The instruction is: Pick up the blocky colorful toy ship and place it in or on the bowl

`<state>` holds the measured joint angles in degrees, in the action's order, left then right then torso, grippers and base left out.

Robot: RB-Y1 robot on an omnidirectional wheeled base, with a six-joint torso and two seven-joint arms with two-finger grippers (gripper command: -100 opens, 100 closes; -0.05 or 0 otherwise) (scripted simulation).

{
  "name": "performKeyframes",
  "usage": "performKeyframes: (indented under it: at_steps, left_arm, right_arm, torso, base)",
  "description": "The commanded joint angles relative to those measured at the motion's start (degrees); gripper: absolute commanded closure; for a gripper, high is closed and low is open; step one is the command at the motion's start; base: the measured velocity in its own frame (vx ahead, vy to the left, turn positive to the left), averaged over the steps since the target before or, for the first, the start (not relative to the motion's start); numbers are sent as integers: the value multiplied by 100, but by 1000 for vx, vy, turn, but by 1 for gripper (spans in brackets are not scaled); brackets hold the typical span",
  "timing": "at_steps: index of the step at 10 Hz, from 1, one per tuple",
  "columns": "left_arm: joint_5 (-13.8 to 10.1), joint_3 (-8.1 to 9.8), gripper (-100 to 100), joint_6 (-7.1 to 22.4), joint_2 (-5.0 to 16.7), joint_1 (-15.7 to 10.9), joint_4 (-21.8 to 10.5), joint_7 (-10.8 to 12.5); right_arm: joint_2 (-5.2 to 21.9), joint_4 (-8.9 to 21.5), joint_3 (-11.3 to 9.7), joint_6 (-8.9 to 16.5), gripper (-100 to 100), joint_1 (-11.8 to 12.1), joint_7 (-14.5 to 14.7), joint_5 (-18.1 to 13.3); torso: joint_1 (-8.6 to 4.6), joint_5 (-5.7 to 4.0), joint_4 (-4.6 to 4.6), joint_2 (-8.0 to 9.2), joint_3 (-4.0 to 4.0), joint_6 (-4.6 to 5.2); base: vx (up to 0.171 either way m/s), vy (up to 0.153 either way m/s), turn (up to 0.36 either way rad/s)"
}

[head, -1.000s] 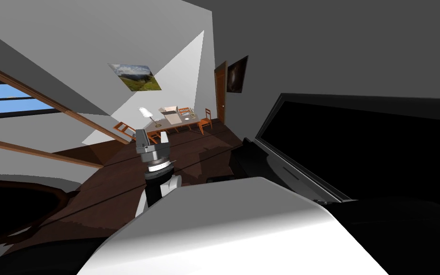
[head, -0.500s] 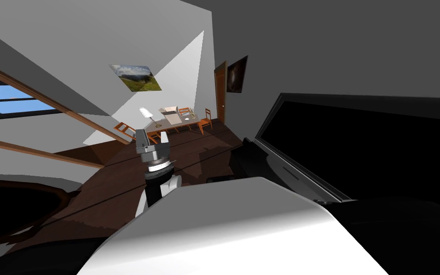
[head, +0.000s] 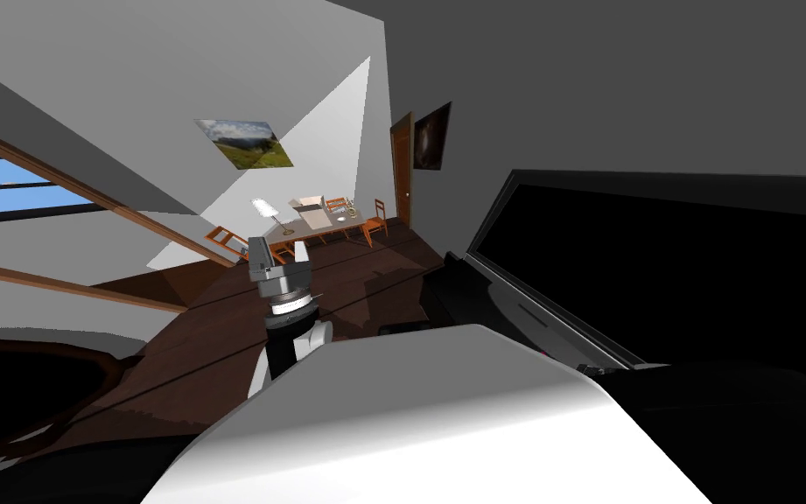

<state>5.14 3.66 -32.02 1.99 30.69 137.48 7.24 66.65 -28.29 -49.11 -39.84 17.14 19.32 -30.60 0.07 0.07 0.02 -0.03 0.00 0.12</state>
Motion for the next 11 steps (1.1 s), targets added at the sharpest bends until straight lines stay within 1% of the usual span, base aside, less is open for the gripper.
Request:
performKeyframes:
  at_steps: [1,2,4,5,6,7,8,9,10,11]
  left_arm:
    - [0,0,0,0,0,0,0,0]
    - [0,0,0,0,0,0,0,0]
    - [0,1,0,0,1,-1,0,0]
    - [0,1,0,0,1,-1,-1,0]
    - [0,1,0,1,1,-1,-1,0]
    - [0,0,0,0,0,-1,-1,0]
    - [0,0,0,0,0,0,0,0]
    - [0,0,0,0,0,-1,0,0]
    - [0,0,0,0,0,-1,-1,0]
    - [0,0,0,0,0,-1,-1,0]
  right_arm:
    - [0,0,0,0,0,0,0,0]
    - [139,66,-95,11,100,144,25,41]
    - [255,112,-195,62,100,256,78,99]
    - [255,-29,-195,62,100,256,78,99]
    - [255,80,-195,62,100,256,78,99]
    - [316,128,-248,98,100,304,113,137]
    - [438,149,-354,183,100,382,196,225]
    - [438,40,-354,183,100,382,196,225]
    - [438,118,-354,183,100,382,196,225]
    - [612,152,-511,327,100,457,339,375]
  torso:
    - [0,0,0,0,0,0]
    - [-5,0,0,0,0,-1]
    - [-24,14,0,72,34,40]
    - [-9,15,-1,97,45,58]
    - [16,10,-2,90,43,61]
    - [46,17,-9,70,30,65]
    - [61,27,-13,66,26,72]
    - [70,39,-14,90,36,89]
    - [84,31,-15,97,40,97]
    - [101,36,-18,90,35,102]
  base:
    - [0,0,0]
    - [-95,-49,-158]
    - [-167,-66,-126]
    - [-119,-53,-44]
    - [-40,-18,1]
    - [-43,-3,-65]
    - [-109,-10,-141]
    - [-106,-14,-87]
    - [-60,-6,-4]
    - [-94,-5,-145]
